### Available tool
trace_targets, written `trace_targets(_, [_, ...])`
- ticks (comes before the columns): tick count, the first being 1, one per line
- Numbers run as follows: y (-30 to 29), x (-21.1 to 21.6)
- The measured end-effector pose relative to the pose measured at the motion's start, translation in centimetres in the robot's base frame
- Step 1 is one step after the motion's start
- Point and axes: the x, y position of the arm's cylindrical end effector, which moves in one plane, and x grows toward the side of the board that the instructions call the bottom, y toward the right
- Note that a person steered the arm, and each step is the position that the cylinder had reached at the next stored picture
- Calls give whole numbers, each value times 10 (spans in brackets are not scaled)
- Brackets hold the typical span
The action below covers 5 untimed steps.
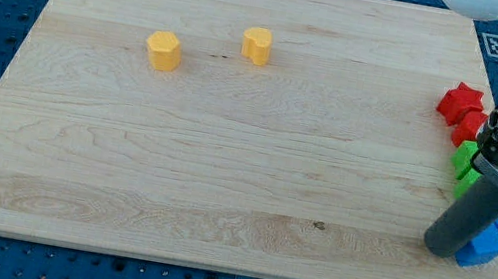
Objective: Slide the blue cube at the bottom right of the board
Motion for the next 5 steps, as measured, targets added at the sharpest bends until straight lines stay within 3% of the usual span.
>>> trace_targets(2, [-10, -14])
trace_targets(4, [33, 2])
trace_targets(5, [27, 4])
